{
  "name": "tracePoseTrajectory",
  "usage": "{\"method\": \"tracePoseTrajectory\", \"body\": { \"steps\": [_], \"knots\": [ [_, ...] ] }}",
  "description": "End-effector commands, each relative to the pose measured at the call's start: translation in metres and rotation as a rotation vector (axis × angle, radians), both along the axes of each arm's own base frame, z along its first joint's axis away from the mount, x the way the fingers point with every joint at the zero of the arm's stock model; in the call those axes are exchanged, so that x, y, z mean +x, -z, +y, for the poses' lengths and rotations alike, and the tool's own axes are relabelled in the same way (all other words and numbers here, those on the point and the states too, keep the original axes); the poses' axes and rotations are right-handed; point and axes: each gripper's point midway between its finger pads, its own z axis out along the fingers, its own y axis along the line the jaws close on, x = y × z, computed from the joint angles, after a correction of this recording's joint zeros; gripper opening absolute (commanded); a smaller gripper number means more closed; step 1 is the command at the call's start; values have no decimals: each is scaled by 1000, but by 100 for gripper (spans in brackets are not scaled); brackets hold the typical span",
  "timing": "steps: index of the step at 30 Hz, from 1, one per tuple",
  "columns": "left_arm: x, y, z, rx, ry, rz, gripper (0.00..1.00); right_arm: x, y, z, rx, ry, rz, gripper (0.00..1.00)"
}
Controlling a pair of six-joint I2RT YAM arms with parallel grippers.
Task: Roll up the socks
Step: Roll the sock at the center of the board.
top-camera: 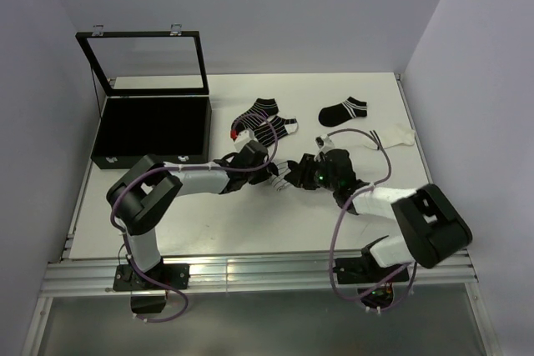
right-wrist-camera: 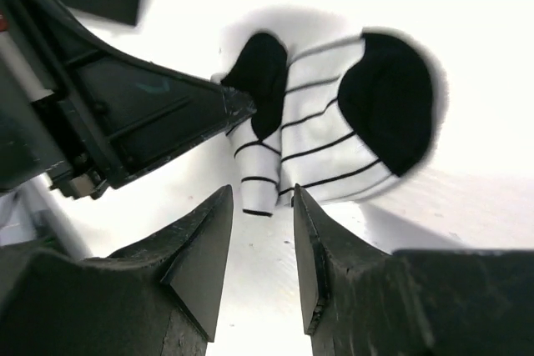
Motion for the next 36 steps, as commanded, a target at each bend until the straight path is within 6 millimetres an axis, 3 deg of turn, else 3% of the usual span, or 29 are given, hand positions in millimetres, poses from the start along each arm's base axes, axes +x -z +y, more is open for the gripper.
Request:
{"method": "tracePoseTrajectory", "body": {
  "steps": [1,3,8,19,27,36],
  "knots": [
    [-18,35,33,211,15,85,0,10,-15,-16,-194,33,-141,43],
    [-18,33,33,222,16,93,0,16,-24,-20,-269,53,-215,42],
    [-20,30,33,247,19,113,0,8,-40,8,-353,-6,-370,41],
    [-25,31,35,265,30,148,0,2,-29,41,-480,-95,-492,40],
    [-27,31,35,265,35,156,0,-1,-33,61,-534,-112,-549,40],
    [-28,30,34,259,34,163,0,-6,2,67,-593,-160,-482,40]
  ]
}}
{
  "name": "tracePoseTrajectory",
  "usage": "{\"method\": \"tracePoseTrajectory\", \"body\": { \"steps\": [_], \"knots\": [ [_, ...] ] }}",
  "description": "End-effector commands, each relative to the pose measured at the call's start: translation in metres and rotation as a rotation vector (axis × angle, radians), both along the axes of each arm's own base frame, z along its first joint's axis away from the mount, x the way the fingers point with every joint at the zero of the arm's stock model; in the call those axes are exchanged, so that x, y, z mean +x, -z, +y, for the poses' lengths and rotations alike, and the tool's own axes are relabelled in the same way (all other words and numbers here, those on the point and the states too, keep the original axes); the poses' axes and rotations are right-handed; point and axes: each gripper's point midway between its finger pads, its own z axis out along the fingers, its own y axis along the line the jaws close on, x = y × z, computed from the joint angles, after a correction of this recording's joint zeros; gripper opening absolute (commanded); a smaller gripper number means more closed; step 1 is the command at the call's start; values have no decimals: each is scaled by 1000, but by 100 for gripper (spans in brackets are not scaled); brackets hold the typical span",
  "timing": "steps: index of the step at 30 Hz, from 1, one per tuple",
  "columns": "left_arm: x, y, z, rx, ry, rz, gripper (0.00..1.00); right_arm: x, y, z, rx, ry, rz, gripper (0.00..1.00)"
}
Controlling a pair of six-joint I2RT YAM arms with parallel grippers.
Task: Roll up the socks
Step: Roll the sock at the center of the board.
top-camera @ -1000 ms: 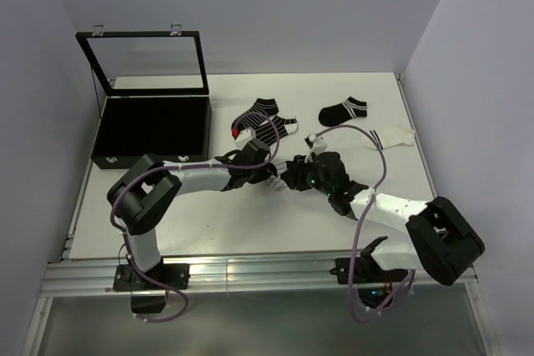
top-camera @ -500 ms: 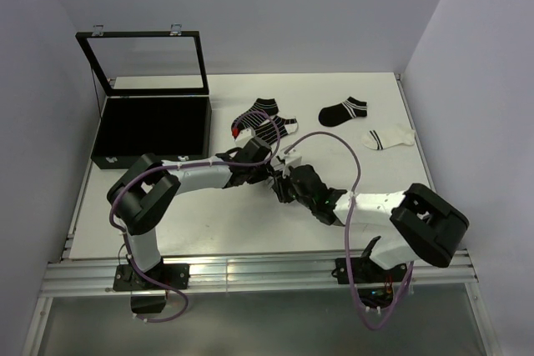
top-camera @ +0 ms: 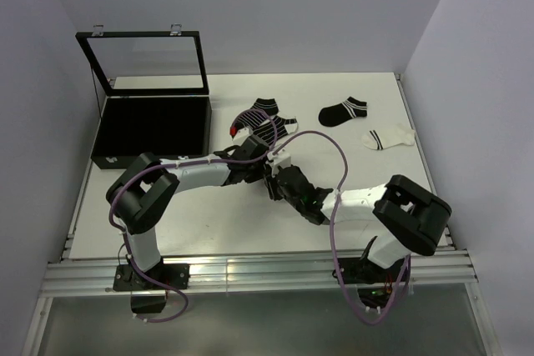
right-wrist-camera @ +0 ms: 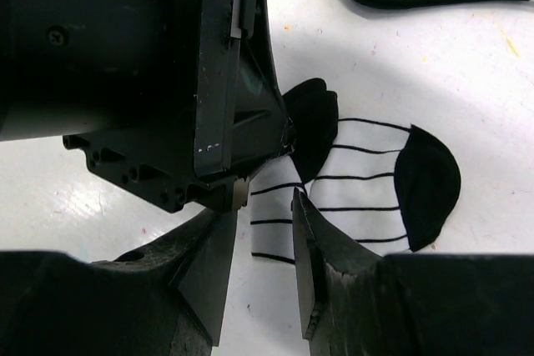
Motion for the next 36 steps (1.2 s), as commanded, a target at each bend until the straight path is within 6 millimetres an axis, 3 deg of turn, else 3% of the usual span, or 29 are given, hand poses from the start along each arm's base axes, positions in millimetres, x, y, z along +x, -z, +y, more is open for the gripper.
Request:
{"method": "tracePoseTrajectory", "body": {
  "steps": [1,5,14,26,36],
  "knots": [
    [-23,27,18,136,34,74,0,-1,8,10,-40,-30,1,40],
    [-25,31,18,123,28,90,0,-8,23,9,-38,-28,46,40],
    [-29,41,21,92,18,134,0,-14,16,-3,47,12,20,40],
    [-29,40,19,89,20,154,0,-7,6,2,51,7,-24,41],
    [-31,41,15,65,18,172,0,-11,37,7,-16,-9,59,40]
  ]
}}
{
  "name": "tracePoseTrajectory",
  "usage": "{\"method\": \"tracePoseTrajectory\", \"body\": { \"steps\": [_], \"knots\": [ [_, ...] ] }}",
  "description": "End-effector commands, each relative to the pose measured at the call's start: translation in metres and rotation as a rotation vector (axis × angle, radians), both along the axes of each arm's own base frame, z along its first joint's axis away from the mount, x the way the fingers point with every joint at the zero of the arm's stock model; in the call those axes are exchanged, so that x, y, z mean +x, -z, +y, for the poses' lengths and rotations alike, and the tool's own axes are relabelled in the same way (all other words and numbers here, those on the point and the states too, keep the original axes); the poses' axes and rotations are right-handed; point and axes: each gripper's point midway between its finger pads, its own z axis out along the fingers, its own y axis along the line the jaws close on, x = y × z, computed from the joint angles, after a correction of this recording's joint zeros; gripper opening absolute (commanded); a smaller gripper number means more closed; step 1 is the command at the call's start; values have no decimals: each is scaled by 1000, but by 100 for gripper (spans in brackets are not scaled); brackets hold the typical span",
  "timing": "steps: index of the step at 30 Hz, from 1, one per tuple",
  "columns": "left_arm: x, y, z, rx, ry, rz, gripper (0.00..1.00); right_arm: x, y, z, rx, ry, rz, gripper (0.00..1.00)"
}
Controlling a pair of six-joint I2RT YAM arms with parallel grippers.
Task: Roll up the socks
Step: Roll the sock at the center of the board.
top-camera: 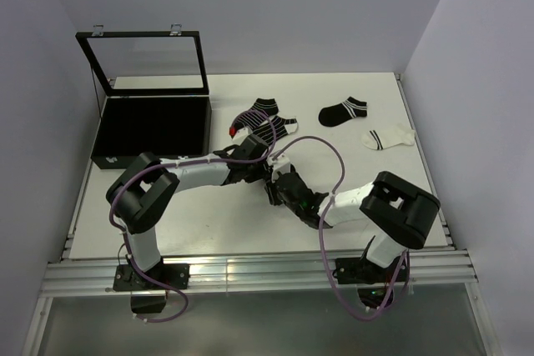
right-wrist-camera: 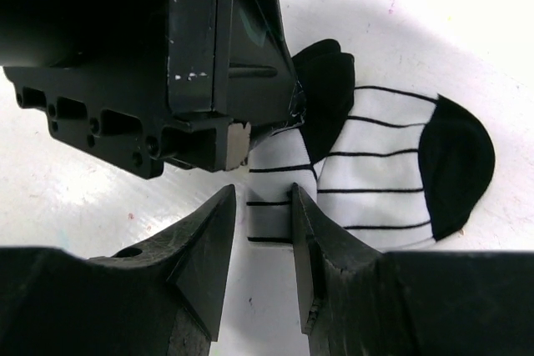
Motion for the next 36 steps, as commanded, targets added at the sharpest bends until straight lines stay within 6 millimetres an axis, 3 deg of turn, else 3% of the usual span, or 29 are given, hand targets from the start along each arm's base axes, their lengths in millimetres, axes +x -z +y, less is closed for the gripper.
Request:
{"method": "tracePoseTrajectory", "body": {
  "steps": [1,9,15,16,19,24,27,28,31,36],
  "knots": [
    [-31,40,16,85,26,153,0,-5,16,5,-33,-16,50,40],
    [-35,41,15,31,17,181,0,-5,33,-2,-107,11,91,35],
    [-35,35,16,-12,2,178,6,-5,41,-1,-126,15,128,14],
    [-34,34,17,-21,-8,177,10,-5,41,-2,-113,12,139,8],
    [-32,29,23,-40,-30,161,18,-6,36,-4,-62,8,166,0],
    [-30,17,30,-81,-71,138,32,-9,28,1,84,-46,276,0],
    [-28,8,30,-113,-85,110,51,-12,21,7,197,-103,375,0],
    [-27,6,31,-123,-94,99,61,-12,23,7,217,-109,409,0],
    [-24,-6,31,-186,-113,44,72,-9,17,9,316,-140,506,0],
    [-24,-15,38,-246,-143,-23,73,-12,12,12,497,-186,653,0]
  ]
}}
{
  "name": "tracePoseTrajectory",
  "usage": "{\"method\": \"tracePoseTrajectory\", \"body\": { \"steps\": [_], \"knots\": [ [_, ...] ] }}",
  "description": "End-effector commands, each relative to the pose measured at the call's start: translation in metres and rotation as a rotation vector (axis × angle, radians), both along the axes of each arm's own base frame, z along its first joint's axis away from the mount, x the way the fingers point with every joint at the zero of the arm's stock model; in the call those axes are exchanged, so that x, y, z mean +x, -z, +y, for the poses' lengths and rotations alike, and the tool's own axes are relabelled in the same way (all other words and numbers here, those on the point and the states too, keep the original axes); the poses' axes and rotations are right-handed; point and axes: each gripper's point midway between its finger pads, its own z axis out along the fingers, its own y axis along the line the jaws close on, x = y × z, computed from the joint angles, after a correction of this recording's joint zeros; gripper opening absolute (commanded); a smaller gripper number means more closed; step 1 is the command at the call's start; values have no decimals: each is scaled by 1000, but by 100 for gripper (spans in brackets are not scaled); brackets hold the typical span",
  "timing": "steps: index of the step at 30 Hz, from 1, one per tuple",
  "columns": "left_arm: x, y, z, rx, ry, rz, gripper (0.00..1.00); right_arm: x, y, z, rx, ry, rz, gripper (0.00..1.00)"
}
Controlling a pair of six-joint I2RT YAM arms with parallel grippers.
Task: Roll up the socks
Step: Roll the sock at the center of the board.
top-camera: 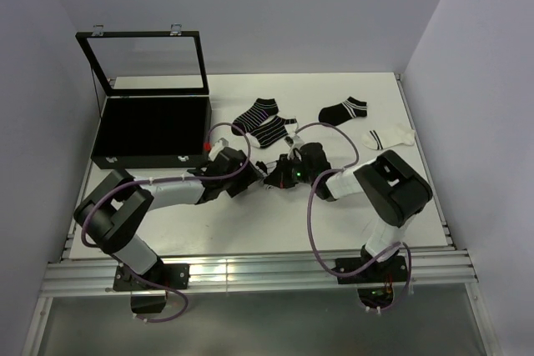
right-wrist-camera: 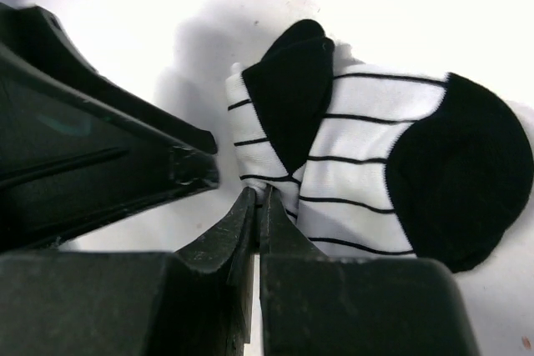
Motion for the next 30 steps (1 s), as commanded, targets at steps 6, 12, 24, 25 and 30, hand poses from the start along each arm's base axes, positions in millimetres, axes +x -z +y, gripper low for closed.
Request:
{"method": "tracePoseTrajectory", "body": {
  "steps": [6,12,24,25,30],
  "knots": [
    [0,-9,1,-53,-6,-72,72,-27,5,1,230,-98,324,0],
    [2,0,-2,-56,5,-78,71,-23,14,-12,231,-65,400,0],
    [8,19,-2,-1,-6,-48,59,-20,31,-20,226,-35,456,2],
    [9,22,-1,8,-10,-43,58,-19,31,-20,226,-36,456,2],
    [6,35,5,49,-35,-6,51,-17,37,-24,203,-23,465,2]
  ]
}}
